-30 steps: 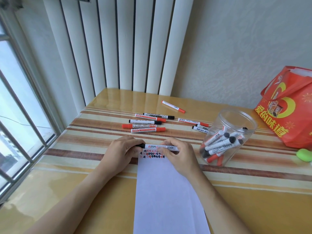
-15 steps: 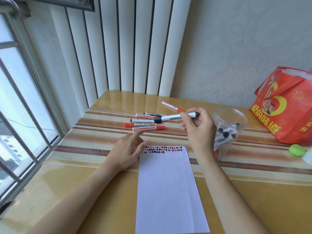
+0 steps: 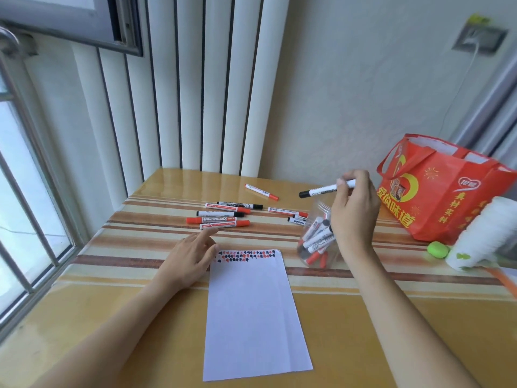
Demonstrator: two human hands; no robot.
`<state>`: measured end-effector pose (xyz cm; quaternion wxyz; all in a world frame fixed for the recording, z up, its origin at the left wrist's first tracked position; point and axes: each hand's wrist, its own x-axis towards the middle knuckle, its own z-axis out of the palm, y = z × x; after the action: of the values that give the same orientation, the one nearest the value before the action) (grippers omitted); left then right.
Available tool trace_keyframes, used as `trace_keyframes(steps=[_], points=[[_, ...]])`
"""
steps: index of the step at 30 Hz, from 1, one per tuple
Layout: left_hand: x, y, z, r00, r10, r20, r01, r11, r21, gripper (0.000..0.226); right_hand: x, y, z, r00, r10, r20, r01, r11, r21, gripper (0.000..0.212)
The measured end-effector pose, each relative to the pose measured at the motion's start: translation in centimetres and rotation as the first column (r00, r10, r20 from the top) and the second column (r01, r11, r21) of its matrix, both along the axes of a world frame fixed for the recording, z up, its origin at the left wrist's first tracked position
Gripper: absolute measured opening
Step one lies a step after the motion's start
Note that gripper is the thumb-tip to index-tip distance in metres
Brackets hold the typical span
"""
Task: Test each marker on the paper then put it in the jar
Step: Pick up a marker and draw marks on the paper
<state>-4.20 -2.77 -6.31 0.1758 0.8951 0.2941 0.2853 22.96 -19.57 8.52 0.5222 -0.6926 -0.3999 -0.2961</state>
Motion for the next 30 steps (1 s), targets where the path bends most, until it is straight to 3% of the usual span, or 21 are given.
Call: trace_keyframes(steps=[4, 6, 10, 12, 14, 18, 24, 27, 30], points=[[0.0, 0.0, 0.0, 1.0, 0.011, -0.004, -0.011, 1.0, -0.003, 0.062, -0.6, -0.3, 1.2, 0.997, -0.069, 0.022, 0.064, 0.984, 0.168, 0.016], [0.0, -0.1, 0.1, 1.0, 0.017, -0.001, -0.017, 1.0, -0.004, 0.062, -0.6, -0.4, 1.3, 0.992, -0.116, 0.043, 0.109, 0.983, 0.149, 0.018], [0.0, -0.3, 0.3, 1.0, 0.016, 0.007, -0.016, 1.0, -0.013, 0.062, -0.1, -0.1, 0.3, 0.993, -0.109, 0.039, 0.113, 0.983, -0.142, 0.011], [0.0, -0.3, 0.3, 1.0, 0.015, 0.007, -0.015, 1.0, -0.02, 0.061, 0.4, 0.4, -0.4, 0.995, -0.096, 0.006, 0.091, 0.909, -0.407, 0.015], [0.0, -0.2, 0.2, 1.0, 0.015, 0.008, -0.015, 1.0, -0.018, 0.06, 0.6, 0.6, -0.6, 0.995, -0.096, 0.03, 0.094, 0.786, -0.611, 0.033], [0.0, 0.0, 0.0, 1.0, 0.001, 0.009, 0.0, 1.0, -0.008, 0.058, 0.5, 0.9, -0.1, 0.994, -0.091, 0.062, 0.107, 0.662, -0.742, 0.053], [0.0, 0.4, -0.3, 1.0, 0.001, 0.026, 0.0, 1.0, -0.017, 0.056, 0.8, 0.8, 0.6, 0.994, -0.092, 0.066, 0.107, 0.564, -0.819, 0.043], [0.0, 0.7, -0.5, 1.0, 0.008, 0.027, -0.008, 1.0, -0.017, 0.05, 0.6, 0.9, -0.4, 0.985, -0.105, 0.14, 0.175, 0.616, -0.768, 0.036], [0.0, 1.1, -0.9, 0.999, 0.03, 0.045, -0.031, 0.999, 0.019, 0.044, 0.0, 1.0, -2.2, 0.972, -0.119, 0.202, 0.215, 0.798, -0.563, 0.031]])
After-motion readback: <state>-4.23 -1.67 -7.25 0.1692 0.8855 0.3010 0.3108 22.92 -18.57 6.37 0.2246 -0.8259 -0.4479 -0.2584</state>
